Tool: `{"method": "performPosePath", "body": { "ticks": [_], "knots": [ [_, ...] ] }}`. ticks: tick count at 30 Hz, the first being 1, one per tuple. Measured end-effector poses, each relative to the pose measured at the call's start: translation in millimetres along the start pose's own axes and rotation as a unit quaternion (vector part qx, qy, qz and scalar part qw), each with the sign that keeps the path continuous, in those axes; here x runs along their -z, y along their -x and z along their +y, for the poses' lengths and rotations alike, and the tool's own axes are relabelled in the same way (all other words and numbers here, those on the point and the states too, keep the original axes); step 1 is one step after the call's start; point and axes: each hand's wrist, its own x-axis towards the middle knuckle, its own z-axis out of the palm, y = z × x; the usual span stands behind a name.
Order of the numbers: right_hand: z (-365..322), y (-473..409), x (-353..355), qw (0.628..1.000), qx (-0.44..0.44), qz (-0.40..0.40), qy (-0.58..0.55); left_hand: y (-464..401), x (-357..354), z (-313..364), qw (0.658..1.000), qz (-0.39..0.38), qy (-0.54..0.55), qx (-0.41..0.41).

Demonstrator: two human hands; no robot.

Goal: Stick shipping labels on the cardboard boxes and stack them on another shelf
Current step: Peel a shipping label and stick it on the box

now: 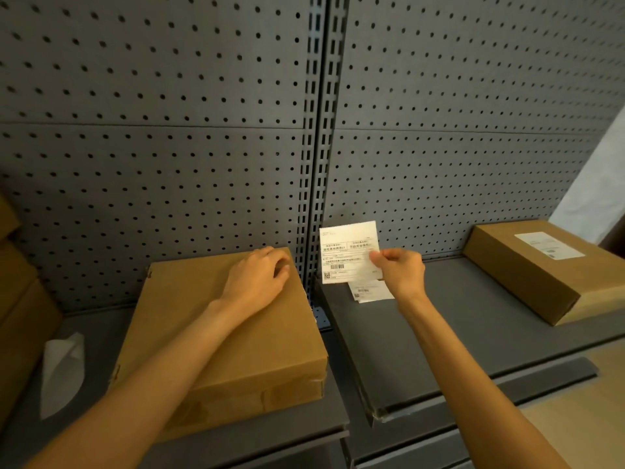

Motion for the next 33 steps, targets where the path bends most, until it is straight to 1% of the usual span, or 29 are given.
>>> {"method": "performPosePath", "body": {
  "ticks": [2, 4, 6, 8, 12, 15, 23, 33],
  "knots": [
    [-11.9, 7.0, -1.8, 0.999, 0.0, -0.016, -0.038, 2.3, 5.1, 1.4, 0.996, 0.004, 0.084, 0.024],
    [-21.6, 14.3, -4.2, 0.998, 0.006, -0.031, -0.057, 7.3, 12.2, 5.6, 0.981, 0.003, 0.186, 0.061],
    [-28.1, 21.7, -7.5, 0.996, 0.013, -0.045, -0.073, 15.2, 21.0, 10.0, 0.949, -0.024, 0.3, 0.091],
    [-33.5, 30.7, -11.7, 0.993, 0.013, -0.059, -0.097, 25.4, 31.1, 10.9, 0.914, -0.052, 0.387, 0.112],
    [-40.5, 43.9, -19.0, 0.989, 0.004, -0.07, -0.132, 39.8, 45.1, 4.2, 0.869, -0.077, 0.471, 0.133],
    [-44.0, 50.7, -24.1, 0.987, 0.002, -0.071, -0.144, 44.1, 47.9, 1.6, 0.855, -0.089, 0.491, 0.142],
    [-47.6, 56.3, -25.3, 0.983, -0.002, -0.077, -0.169, 45.1, 47.4, 5.0, 0.86, -0.1, 0.481, 0.142],
    [-45.6, 56.6, -25.5, 0.985, -0.003, -0.069, -0.157, 45.9, 47.5, 6.7, 0.864, -0.086, 0.474, 0.147]
  ]
}}
